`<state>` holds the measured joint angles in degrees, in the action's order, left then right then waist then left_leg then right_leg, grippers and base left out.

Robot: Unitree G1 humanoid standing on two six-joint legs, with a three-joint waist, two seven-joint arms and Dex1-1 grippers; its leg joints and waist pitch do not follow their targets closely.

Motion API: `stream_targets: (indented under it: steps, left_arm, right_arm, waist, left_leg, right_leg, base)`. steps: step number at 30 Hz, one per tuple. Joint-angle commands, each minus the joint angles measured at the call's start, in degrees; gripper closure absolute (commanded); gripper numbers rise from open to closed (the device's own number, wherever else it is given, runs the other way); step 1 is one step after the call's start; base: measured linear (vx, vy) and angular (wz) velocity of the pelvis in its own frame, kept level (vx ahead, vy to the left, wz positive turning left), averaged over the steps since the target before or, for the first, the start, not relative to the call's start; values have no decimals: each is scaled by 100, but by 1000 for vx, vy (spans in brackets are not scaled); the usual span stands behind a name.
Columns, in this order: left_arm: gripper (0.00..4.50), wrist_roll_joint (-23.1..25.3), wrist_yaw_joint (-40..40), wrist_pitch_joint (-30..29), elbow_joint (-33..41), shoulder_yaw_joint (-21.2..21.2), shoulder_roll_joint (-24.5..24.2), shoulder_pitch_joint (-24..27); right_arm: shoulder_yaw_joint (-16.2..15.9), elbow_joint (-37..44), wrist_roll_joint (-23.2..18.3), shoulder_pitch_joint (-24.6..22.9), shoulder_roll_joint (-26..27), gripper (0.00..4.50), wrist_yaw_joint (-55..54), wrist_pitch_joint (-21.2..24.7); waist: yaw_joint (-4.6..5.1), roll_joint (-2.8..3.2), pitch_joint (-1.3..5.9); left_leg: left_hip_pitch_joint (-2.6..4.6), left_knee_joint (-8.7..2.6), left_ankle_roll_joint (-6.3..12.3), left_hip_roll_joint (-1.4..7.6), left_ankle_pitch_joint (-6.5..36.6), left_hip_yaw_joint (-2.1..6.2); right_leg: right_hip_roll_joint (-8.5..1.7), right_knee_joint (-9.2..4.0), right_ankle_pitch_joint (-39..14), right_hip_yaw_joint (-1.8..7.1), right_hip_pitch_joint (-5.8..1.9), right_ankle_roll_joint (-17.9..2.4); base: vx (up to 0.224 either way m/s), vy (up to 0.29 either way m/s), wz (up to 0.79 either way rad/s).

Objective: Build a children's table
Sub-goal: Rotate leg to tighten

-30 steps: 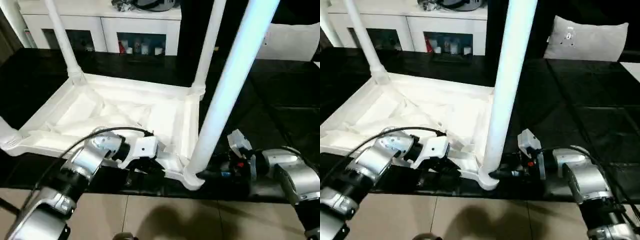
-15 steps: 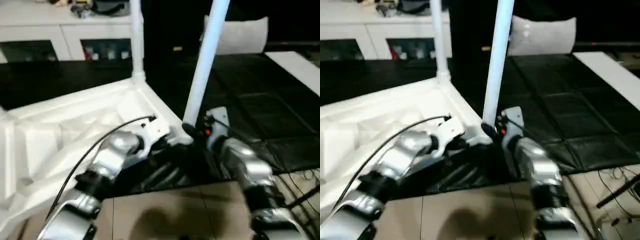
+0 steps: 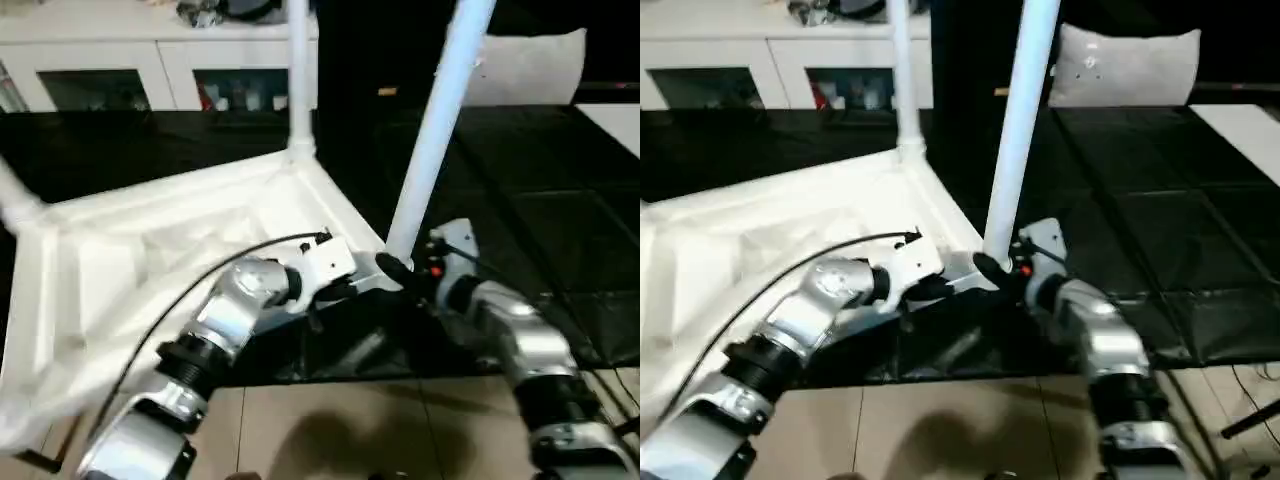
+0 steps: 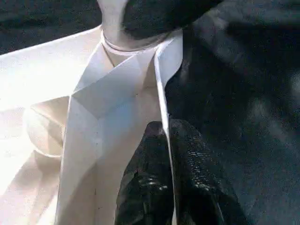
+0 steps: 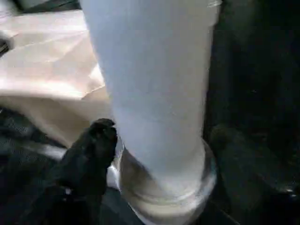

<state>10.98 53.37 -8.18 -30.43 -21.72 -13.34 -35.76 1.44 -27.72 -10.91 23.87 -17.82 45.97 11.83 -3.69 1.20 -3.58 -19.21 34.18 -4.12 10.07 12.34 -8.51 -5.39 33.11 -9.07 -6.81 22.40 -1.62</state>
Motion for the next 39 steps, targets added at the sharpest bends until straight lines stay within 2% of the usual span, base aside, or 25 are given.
stream_targets:
  steps: [1,2,3,4,5,6,8,9,10,11,14,16,19,22,27,28,30,31,33,36,39]
  left_arm:
    - [450,245,452,280,-260,-317,-304,26]
    - [450,249,530,336,-270,-348,-353,27]
    - [450,250,635,432,-291,-387,-415,24]
    - [450,241,1017,707,-334,-505,-612,16]
    - [450,241,1017,707,-334,-505,-612,16]
    - [450,240,1119,774,-343,-534,-662,12]
    - [450,253,1371,999,-360,-620,-799,-7]
    - [450,249,1517,1183,-377,-678,-872,-24]
    - [450,226,1683,1350,-383,-728,-936,-35]
    - [450,200,1824,1442,-384,-768,-984,-45]
    - [450,141,2166,1620,-342,-866,-1080,-51]
    - [450,69,2534,1861,-302,-964,-1152,-65]
    - [450,12,2768,2030,-304,-1007,-1151,-108]
    - [450,-16,2859,2078,-311,-1036,-1120,-147]
    - [450,-61,2933,2134,-356,-1061,-1066,-196]
    - [450,-56,2932,2155,-388,-1064,-1050,-209]
    - [450,-48,2926,2169,-408,-1062,-1043,-215]
    - [450,-37,2936,2191,-433,-1047,-1034,-217]
    - [450,1,2876,2195,-474,-1010,-1027,-212]
    - [450,5,2778,2101,-505,-947,-1024,-191]
    - [450,-186,2790,1759,-377,-831,-1004,-95]
  right_arm:
    - [-100,165,-5,-27,-347,63,646,-184]
    - [-130,170,6,-26,-421,63,763,-208]
    - [-168,168,16,-20,-510,61,905,-244]
    - [-309,181,36,16,-765,61,1354,-324]
    - [-309,181,36,16,-765,47,1354,-324]
    - [-351,192,38,26,-826,47,1475,-341]
    - [-472,273,25,40,-967,47,1840,-406]
    - [-533,340,-47,32,-1041,47,2105,-412]
    - [-593,395,-114,29,-1105,47,2354,-400]
    - [-644,422,-163,29,-1157,47,2572,-424]
    - [-741,435,-226,45,-1208,63,2936,-543]
    - [-818,430,-315,74,-1199,91,3248,-609]
    - [-955,483,-404,79,-1173,101,3516,-489]
    - [-1065,529,-430,54,-1156,138,3698,-410]
    - [-1163,436,-417,80,-1122,157,3892,-397]
    - [-1182,390,-418,97,-1112,184,3929,-403]
    - [-1195,377,-419,104,-1109,188,3950,-400]
    - [-1209,369,-426,110,-1110,196,3973,-395]
    - [-1225,370,-434,109,-1101,225,3988,-385]
    - [-1239,395,-461,78,-1093,241,4020,-331]
    - [-1242,531,-557,-36,-1082,250,4072,-188]
  waist:
    - [-34,-80,392]
    - [-38,-86,396]
    - [-36,-87,423]
    - [-47,-81,430]
    - [-54,-84,449]
    - [-70,-80,473]
    - [-102,-77,490]
    - [-109,-75,478]
    - [-138,-74,466]
    - [-151,-75,464]
    - [-210,-57,440]
    - [-234,-59,438]
    - [-276,-55,444]
    - [-315,-63,458]
    - [-357,-41,476]
    - [-373,-42,478]
    - [-390,-46,480]
    - [-413,-65,478]
    - [-428,-54,482]
    - [-427,-63,482]
    - [-439,-63,489]
  left_leg:
    - [-73,-444,533,279,1034,25]
    - [-73,-434,558,281,996,17]
    - [-113,-420,608,276,720,17]
    - [-118,-404,682,267,580,14]
    - [-124,-394,708,270,506,15]
    - [-129,-370,776,280,273,8]
    - [-154,-335,934,284,31,6]
    - [-160,-329,997,297,-20,-5]
    - [-152,-332,1003,302,115,-14]
    - [-151,-337,993,305,175,-13]
    - [-106,-374,771,342,535,-26]
    - [-102,-391,671,350,650,-25]
    - [-81,-397,569,364,692,-45]
    - [-68,-391,516,373,655,-79]
    - [-70,-381,470,370,589,-88]
    - [-69,-377,475,367,588,-90]
    - [-70,-376,472,366,584,-91]
    - [-64,-376,462,365,572,-97]
    - [-68,-377,451,368,555,-91]
    - [-70,-379,440,363,567,-90]
    - [-73,-377,450,368,530,-89]
  right_leg:
    - [-403,-436,-1996,338,-280,-947]
    - [-408,-428,-1939,341,-282,-978]
    - [-411,-373,-1633,347,-324,-1055]
    - [-405,-363,-1445,335,-322,-1126]
    - [-404,-333,-1311,334,-342,-1170]
    - [-394,-272,-930,338,-334,-1271]
    - [-376,-212,-534,320,-333,-1387]
    - [-376,-203,-472,318,-319,-1433]
    - [-386,-234,-683,312,-317,-1407]
    - [-388,-242,-793,308,-324,-1390]
    - [-398,-299,-1332,323,-286,-1294]
    - [-401,-307,-1460,325,-291,-1263]
    - [-396,-302,-1438,332,-280,-1243]
    - [-388,-276,-1295,333,-276,-1251]
    - [-390,-253,-1102,337,-279,-1286]
    - [-390,-249,-1078,336,-281,-1295]
    - [-396,-252,-1100,336,-286,-1285]
    - [-392,-259,-1144,338,-281,-1256]
    - [-393,-252,-1171,335,-281,-1231]
    - [-389,-256,-1215,333,-283,-1190]
    - [-401,-252,-1239,331,-285,-1178]
  base:
    - [0,0,0]
    - [0,0,0]
    - [52,-18,2]
    - [0,0,0]
    - [0,0,0]
    - [0,0,0]
    - [0,0,0]
    - [0,0,0]
    - [0,0,0]
    - [0,0,0]
    - [0,0,0]
    - [0,0,0]
    - [0,0,0]
    - [0,0,0]
    - [0,0,0]
    - [0,0,0]
    - [0,0,0]
    - [0,0,0]
    - [0,0,0]
    - [0,0,0]
    - [0,0,0]
